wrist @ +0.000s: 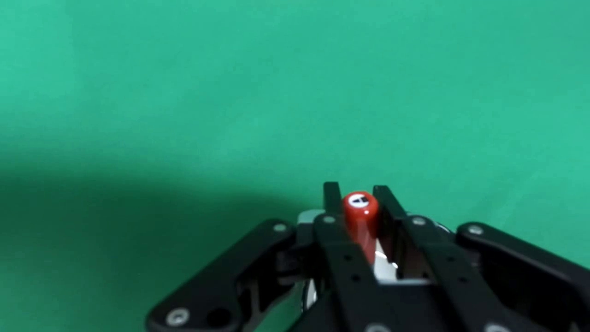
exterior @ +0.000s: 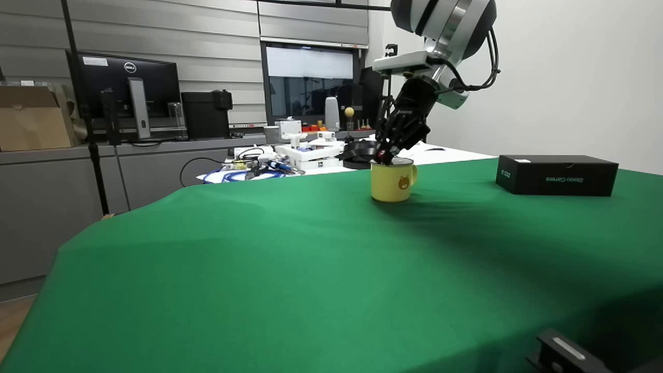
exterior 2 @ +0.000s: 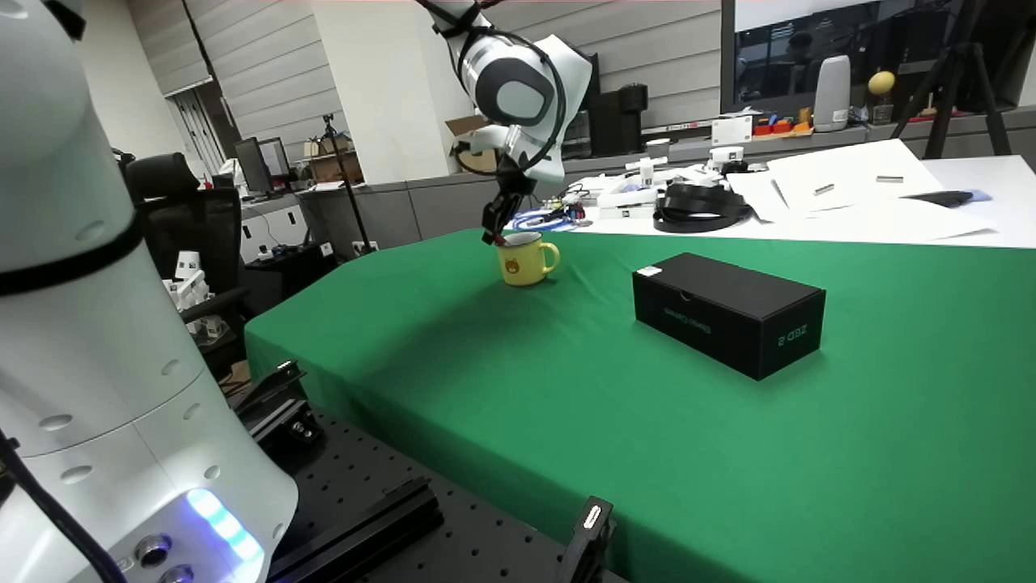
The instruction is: Remove the marker from the cup and put it on the table then put it back in the cup
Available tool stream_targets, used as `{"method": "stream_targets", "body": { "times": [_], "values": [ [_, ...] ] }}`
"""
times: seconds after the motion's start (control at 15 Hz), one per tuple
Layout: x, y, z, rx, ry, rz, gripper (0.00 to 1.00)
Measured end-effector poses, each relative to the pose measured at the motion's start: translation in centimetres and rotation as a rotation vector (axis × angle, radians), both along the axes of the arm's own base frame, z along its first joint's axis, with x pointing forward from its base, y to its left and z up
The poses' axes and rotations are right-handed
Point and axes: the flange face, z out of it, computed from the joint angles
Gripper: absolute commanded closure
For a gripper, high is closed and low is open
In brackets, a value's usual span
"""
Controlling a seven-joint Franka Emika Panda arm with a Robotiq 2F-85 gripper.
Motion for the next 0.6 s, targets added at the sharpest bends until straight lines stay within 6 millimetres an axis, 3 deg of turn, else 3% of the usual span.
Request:
{"method": "stream_targets", "body": {
  "times": [0.27, 0.6],
  "values": [
    [0.1, 0.8, 0.6, 0.001, -0.003, 0.004, 0.95],
    [0.2, 2.9, 3.5, 0.004, 0.002, 0.018, 0.95]
  ]
}}
